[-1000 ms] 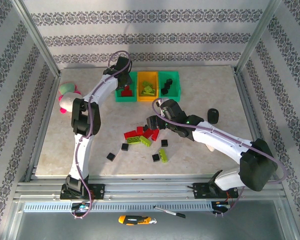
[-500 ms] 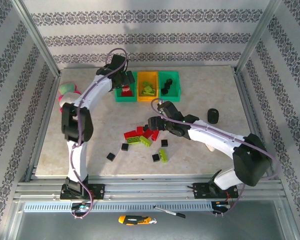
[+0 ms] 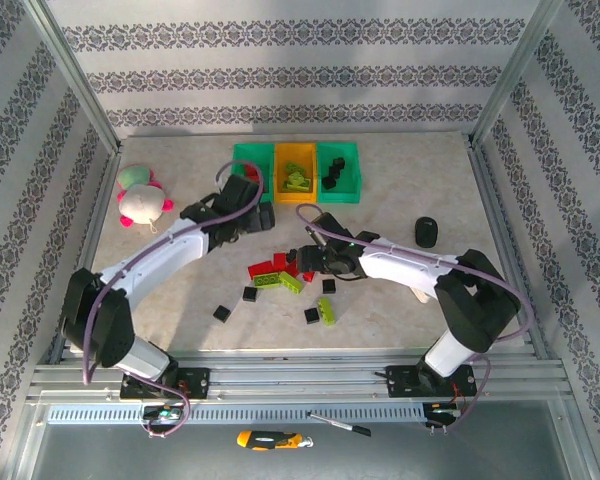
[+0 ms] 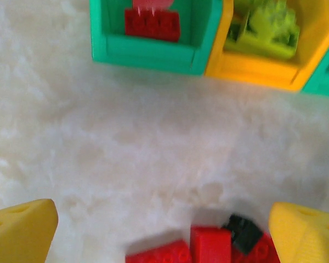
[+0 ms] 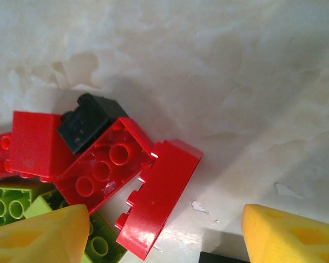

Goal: Sort the legos into containers by color
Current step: Pick up the lego from the center of the table.

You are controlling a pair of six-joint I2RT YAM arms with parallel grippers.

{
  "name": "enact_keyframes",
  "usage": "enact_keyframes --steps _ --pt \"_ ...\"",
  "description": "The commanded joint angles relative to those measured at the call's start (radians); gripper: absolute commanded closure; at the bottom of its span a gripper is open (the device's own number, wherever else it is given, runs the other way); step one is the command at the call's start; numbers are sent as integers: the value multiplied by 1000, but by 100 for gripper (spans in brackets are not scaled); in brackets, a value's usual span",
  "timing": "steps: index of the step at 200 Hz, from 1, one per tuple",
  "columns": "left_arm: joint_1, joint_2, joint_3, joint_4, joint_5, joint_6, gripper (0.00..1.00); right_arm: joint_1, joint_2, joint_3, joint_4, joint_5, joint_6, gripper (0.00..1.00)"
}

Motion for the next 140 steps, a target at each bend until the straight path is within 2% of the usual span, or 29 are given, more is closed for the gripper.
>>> enact_keyframes --steps 1,39,65,84,100,116,140 --pt "-44 -92 -83 53 -42 -47 1 11 31 -19 -12 -28 7 29" --pt "-73 -178 -200 37 -42 -93 1 11 59 -24 -19 -12 6 35" --pt "-74 -199 -229 30 -55 -93 1 6 46 -31 -36 42 17 45" --pt "-74 -206 -237 43 -55 -78 1 4 47 -25 -43 48 24 49" --pt "-74 -207 -239 60 -51 -69 1 5 59 -15 -37 38 27 48" --pt "-74 -205 -241 70 -51 -66 1 7 83 8 -31 27 27 39" --pt "-74 -201 -239 72 -43 -68 1 12 115 32 -24 27 23 41"
